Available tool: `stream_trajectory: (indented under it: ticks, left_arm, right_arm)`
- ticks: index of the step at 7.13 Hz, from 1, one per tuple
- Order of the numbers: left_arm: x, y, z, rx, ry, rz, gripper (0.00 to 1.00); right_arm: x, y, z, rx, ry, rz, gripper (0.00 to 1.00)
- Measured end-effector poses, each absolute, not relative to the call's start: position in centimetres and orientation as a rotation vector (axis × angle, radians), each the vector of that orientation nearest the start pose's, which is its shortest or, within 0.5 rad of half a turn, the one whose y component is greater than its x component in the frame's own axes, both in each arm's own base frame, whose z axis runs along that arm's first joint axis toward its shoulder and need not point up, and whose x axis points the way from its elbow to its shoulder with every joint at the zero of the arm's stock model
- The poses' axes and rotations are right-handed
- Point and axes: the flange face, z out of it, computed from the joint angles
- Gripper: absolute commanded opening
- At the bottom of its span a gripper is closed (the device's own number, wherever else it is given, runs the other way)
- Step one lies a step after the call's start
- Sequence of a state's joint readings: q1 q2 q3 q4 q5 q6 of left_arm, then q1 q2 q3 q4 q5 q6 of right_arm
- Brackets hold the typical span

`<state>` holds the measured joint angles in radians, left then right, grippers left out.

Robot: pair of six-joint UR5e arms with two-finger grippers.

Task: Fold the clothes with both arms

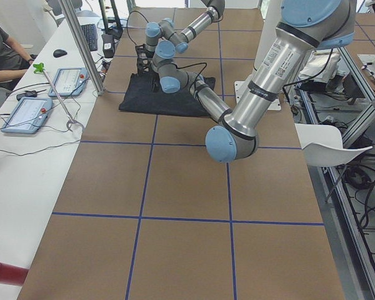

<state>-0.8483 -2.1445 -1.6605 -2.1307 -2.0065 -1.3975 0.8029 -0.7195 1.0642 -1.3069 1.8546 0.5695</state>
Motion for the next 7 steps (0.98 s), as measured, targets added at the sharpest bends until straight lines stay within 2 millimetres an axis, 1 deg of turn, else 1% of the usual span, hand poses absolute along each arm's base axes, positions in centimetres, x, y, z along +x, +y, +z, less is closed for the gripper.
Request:
stream_trajectory:
  ticks: [2, 5, 6, 7]
  left_arm:
    - [36.6, -55.3, 21.3, 0.256, 1.234, -0.318, 1.0]
    - [36.6, -55.3, 21.3, 0.256, 1.233, -0.318, 1.0]
    - [36.6, -55.3, 21.3, 0.256, 1.233, -0.317, 1.0]
    - [36.6, -55.3, 21.3, 0.256, 1.234, -0.317, 1.0]
  right_arm:
    - [-49.4, -67.1, 33.0, 0.305, -0.595, -0.276, 1.0]
    - [-49.6, -67.6, 30.1, 0.336, -0.614, -0.274, 1.0]
    - [-49.8, -67.7, 30.1, 0.339, -0.61, -0.272, 1.0]
    - [-50.1, -68.0, 30.8, 0.344, -0.605, -0.272, 1.0]
